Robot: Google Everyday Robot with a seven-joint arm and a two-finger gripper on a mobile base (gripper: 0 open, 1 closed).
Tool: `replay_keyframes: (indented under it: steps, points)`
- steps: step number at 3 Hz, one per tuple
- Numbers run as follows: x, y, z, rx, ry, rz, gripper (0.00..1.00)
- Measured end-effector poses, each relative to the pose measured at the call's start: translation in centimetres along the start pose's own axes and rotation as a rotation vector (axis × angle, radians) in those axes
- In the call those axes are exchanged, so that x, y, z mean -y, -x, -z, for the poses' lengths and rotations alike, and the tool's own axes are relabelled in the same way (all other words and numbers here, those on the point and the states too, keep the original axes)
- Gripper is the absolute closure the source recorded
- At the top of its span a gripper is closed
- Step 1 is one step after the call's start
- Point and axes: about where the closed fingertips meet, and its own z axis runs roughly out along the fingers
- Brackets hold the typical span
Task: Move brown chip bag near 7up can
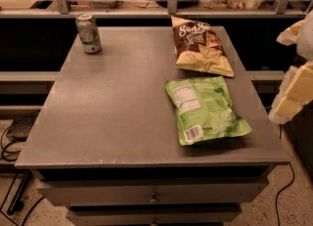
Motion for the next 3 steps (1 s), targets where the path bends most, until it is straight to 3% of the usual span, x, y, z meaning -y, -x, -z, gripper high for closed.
replay_keyframes:
  steps: [1, 2, 3]
  points:
    - [0.4, 0.0, -1.2, 0.122, -0.016, -0.122, 0.0]
    - [5.0, 1.2, -3.1, 0.319, -0.101, -0.248, 0.0]
    - [9.8, 1.5, -5.0, 0.397, -0.117, -0.302, 0.0]
